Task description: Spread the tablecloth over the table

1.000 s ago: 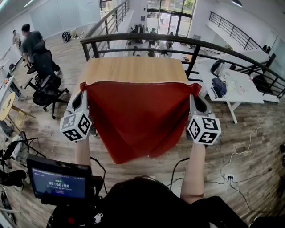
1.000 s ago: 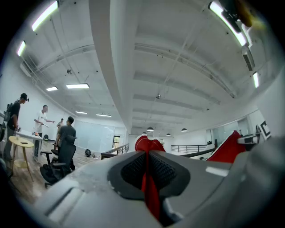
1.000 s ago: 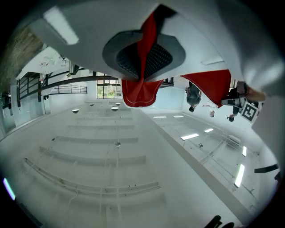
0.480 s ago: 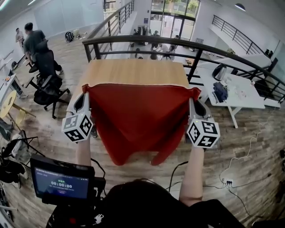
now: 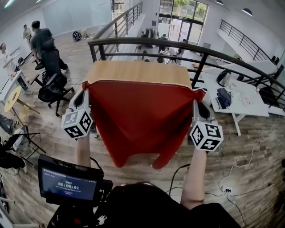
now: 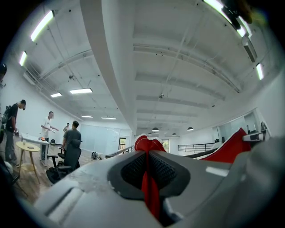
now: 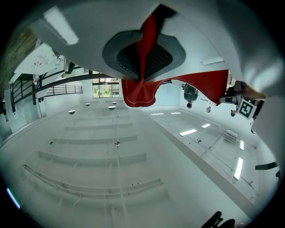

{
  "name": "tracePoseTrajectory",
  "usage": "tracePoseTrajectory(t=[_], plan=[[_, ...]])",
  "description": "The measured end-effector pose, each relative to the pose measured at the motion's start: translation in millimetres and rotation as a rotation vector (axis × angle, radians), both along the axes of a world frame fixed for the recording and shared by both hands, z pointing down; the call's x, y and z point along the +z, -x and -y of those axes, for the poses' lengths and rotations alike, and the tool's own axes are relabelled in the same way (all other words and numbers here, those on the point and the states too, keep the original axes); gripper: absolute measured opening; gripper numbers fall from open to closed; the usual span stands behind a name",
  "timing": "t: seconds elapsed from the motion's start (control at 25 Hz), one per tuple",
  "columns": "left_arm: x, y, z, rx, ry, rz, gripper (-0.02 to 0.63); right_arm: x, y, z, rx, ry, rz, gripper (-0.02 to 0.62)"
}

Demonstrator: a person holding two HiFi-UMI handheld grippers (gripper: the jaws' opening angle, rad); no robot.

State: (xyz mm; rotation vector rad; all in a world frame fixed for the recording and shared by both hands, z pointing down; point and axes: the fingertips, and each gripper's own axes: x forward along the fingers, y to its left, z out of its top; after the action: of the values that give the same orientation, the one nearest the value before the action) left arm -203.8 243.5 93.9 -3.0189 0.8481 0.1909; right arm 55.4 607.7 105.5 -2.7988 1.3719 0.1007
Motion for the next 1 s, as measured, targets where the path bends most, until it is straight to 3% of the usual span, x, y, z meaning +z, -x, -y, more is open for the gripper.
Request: tracePoseTrajectory(t=[0.4,1.0], plan=[[-7.1,-39.7,-11.9,-0.057,-0.027,0.014,0.015,1.7,-47.0,-2.5,-0.051,-0.009,-0.009,0.015],[-17.5,-115.9,94.5,-0.007,-0.022,0.0,0.015,-12.7,-122.0,81.4,0.044,0.002,-0.027,0.015]])
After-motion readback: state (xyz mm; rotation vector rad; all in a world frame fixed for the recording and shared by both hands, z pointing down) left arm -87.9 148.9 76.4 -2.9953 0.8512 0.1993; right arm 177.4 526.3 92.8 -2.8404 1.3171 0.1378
